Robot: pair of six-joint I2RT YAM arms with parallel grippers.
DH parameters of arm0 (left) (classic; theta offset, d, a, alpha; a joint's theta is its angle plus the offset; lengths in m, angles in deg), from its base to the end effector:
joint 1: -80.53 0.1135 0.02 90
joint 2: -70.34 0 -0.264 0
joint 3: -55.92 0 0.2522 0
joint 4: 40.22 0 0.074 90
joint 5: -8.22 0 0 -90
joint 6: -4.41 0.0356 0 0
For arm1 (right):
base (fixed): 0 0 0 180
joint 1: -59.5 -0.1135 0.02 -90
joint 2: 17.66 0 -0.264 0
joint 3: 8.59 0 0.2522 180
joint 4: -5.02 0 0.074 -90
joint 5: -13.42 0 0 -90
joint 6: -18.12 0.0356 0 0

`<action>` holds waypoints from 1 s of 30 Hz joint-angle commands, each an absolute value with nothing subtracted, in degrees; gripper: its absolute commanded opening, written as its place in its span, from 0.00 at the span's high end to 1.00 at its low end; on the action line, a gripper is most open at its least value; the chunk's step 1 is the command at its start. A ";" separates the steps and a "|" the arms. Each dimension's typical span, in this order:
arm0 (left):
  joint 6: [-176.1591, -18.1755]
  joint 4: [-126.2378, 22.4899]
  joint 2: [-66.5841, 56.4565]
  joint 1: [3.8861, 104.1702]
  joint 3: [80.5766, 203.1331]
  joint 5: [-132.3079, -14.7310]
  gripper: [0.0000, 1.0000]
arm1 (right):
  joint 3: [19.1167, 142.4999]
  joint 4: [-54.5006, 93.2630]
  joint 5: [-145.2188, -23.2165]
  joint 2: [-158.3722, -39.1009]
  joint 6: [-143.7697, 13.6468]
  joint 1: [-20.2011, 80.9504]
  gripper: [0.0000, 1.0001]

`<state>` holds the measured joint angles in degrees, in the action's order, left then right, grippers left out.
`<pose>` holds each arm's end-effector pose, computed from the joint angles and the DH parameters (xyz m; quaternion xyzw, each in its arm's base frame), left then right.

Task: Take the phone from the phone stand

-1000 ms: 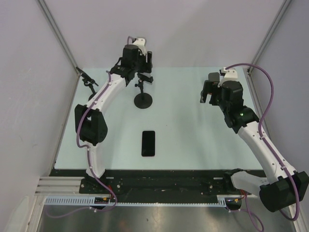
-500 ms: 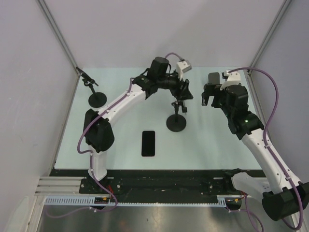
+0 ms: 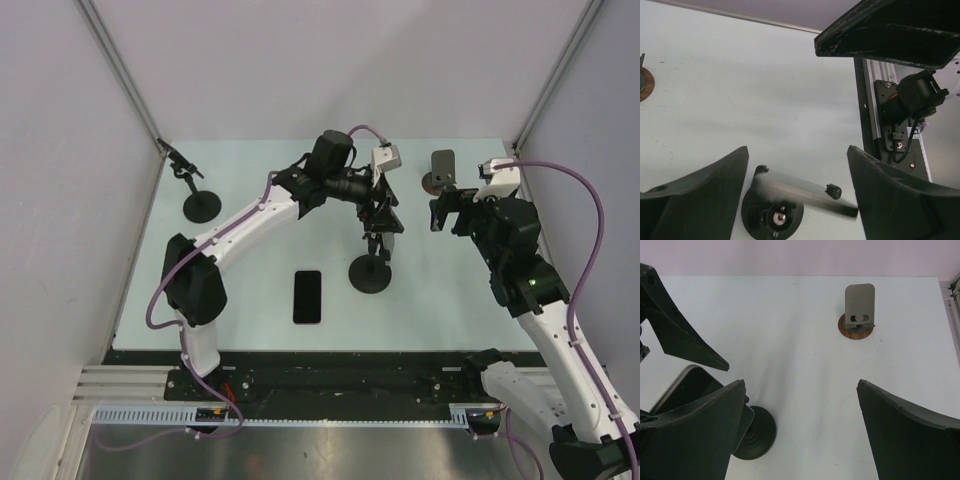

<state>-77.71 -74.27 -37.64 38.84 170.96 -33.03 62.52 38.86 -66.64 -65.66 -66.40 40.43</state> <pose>0.3098 -0.3117 0.3514 0.5214 0.6147 -0.4751 0.3531 0.1745 0.0538 0.3884 -0.0359 0.7684 0.0699 0.6352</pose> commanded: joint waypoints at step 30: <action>-84.09 -72.26 6.44 42.21 135.35 -65.87 0.00 | 64.59 42.34 -116.47 -76.54 -91.03 40.78 0.00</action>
<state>-84.11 -73.18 2.09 42.31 138.41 -60.81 62.30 43.34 -108.98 -74.93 -86.92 40.32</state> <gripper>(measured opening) 0.996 0.995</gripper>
